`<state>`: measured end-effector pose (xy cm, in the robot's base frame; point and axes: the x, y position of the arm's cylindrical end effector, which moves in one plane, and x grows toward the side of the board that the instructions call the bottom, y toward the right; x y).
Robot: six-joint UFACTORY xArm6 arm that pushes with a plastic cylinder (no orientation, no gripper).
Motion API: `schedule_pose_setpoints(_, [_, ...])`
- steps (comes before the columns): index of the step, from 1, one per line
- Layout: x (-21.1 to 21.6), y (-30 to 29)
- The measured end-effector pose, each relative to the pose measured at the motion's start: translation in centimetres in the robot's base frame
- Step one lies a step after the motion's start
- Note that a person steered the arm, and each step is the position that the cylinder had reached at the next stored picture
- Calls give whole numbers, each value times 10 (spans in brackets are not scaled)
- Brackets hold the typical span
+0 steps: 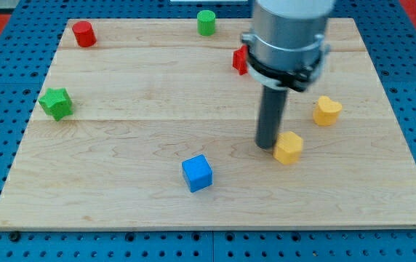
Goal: Push the red star towards the bottom left corner
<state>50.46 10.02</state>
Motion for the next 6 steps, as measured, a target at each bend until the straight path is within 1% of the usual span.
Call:
schedule_pose_setpoints(1, [38, 45])
schedule_pose_setpoints(2, [30, 17])
schedule_pose_setpoints(3, [0, -35])
schedule_pose_setpoints(4, [-51, -49])
schedule_pose_setpoints(5, [-105, -41])
schedule_pose_setpoints(6, [-157, -3])
